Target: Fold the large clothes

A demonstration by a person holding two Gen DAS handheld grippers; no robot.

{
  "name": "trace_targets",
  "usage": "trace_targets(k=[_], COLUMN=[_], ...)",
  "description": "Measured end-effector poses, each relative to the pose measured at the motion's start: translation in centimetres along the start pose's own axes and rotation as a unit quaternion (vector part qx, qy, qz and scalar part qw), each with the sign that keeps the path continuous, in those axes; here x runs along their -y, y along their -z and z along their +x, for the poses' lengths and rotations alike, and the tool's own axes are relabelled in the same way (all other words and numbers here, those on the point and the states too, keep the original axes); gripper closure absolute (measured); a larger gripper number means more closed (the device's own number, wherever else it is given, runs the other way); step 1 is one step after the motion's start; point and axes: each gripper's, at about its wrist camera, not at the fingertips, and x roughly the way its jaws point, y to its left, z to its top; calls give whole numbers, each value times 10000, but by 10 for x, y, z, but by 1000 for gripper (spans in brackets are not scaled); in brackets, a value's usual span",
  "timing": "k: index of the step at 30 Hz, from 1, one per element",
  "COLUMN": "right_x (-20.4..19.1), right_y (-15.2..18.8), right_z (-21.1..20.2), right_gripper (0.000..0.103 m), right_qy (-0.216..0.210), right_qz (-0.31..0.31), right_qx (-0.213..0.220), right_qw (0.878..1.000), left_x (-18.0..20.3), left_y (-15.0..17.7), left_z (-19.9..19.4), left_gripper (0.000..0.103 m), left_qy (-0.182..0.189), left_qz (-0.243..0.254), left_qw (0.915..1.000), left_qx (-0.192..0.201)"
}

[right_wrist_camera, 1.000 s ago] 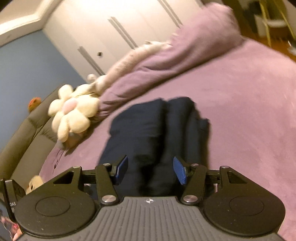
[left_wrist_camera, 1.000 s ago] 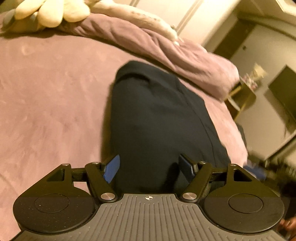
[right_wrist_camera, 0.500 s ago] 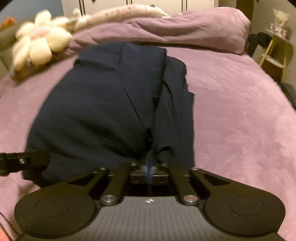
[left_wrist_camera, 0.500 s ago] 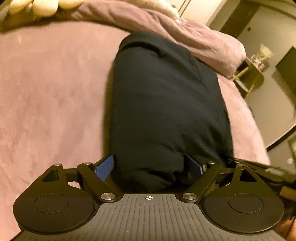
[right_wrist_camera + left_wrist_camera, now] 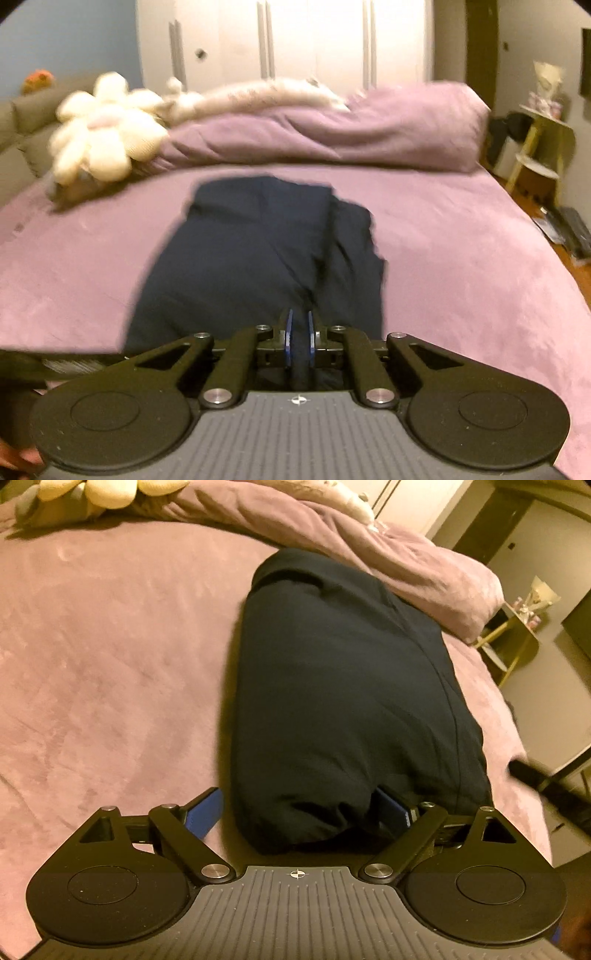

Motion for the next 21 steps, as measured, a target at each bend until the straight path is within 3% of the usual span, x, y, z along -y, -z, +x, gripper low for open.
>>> trace_targets(k=[3, 7, 12, 17, 18, 19, 21], right_x=[-15, -18, -19, -18, -17, -16, -12], right_y=[-4, 12, 26, 20, 22, 25, 34], right_z=[12, 57, 84, 66, 55, 43, 20], right_gripper=[93, 93, 93, 88, 75, 48, 21], right_qy=[-119, 163, 375, 271, 237, 199, 109], right_qz=[-333, -444, -612, -719, -676, -620, -470], right_qx=[-115, -893, -1119, -1092, -1056, -1020, -1088], right_qw=[9993, 9949, 9911, 9910, 9918, 9927, 9929], left_x=[0, 1, 6, 7, 7, 7, 9], left_y=[1, 0, 1, 2, 6, 10, 20], left_z=[2, 7, 18, 4, -2, -8, -21], left_gripper=[10, 9, 5, 5, 6, 6, 6], left_qy=[-46, -132, -229, -312, -339, -430, -816], left_qz=[-107, -58, 156, 254, 341, 454, 691], left_qw=[9999, 9999, 9994, 9989, 9986, 9978, 9941], left_qx=[-1, -80, -213, -226, -222, -214, -185])
